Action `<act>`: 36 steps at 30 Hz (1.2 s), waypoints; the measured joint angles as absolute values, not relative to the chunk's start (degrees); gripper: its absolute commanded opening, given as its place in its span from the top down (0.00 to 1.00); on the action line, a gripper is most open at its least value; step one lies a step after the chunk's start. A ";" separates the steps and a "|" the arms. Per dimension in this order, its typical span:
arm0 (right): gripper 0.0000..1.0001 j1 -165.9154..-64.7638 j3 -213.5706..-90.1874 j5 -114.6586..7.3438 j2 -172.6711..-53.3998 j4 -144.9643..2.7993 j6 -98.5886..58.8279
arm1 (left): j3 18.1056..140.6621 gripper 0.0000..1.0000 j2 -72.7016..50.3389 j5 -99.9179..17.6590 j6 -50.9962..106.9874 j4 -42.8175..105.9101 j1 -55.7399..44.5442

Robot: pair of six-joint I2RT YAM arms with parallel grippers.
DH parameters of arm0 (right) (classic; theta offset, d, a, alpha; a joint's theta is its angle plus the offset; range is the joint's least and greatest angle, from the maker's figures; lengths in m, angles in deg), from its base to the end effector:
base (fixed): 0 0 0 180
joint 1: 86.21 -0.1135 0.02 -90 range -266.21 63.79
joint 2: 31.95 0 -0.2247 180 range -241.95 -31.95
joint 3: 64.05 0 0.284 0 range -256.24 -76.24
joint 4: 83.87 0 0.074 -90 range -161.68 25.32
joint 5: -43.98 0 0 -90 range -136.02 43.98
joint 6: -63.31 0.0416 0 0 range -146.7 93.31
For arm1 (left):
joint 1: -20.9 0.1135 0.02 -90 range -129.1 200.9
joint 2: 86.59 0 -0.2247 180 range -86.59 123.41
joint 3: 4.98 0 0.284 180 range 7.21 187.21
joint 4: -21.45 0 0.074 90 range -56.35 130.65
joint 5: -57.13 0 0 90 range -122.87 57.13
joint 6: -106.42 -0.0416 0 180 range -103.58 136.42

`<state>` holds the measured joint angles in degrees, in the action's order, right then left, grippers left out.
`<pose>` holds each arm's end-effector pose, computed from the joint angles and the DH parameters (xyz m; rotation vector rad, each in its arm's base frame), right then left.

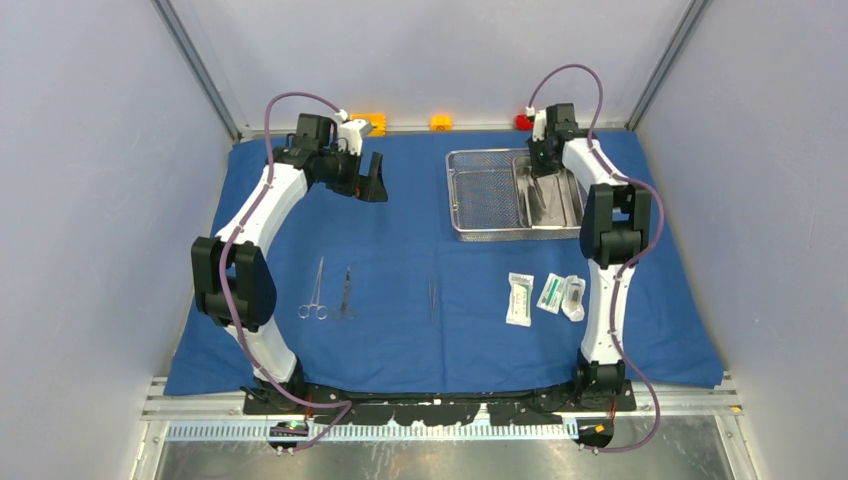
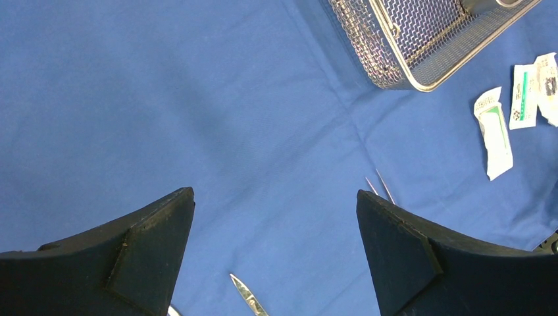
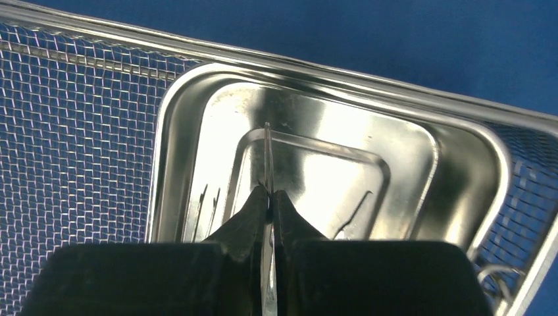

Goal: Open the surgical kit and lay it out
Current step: Adjust the medical item in the container.

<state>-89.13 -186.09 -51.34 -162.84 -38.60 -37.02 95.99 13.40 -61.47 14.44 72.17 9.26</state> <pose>0.5145 0.0301 0.1462 -0.3271 2.4892 0.0639 0.4018 -0.1031 0.2553 0.5072 2.3563 -0.6836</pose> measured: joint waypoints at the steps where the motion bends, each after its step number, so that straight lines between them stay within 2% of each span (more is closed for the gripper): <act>1: 1.00 -88.96 -185.82 -51.23 -162.08 -38.47 -36.98 | 96.03 0.04 13.40 -61.51 14.46 72.15 9.22; 12: 1.00 -87.29 -185.13 -52.87 -157.25 -38.27 -34.01 | 98.61 0.04 13.94 -62.60 14.96 71.95 7.67; 29: 1.00 -80.30 -181.13 -69.70 -157.25 -40.72 -23.25 | 99.79 0.05 17.48 -65.07 19.55 69.09 5.44; 36: 1.00 -79.86 -180.51 -72.02 -157.25 -40.87 -21.02 | 102.04 0.05 21.51 -67.33 22.00 68.19 3.78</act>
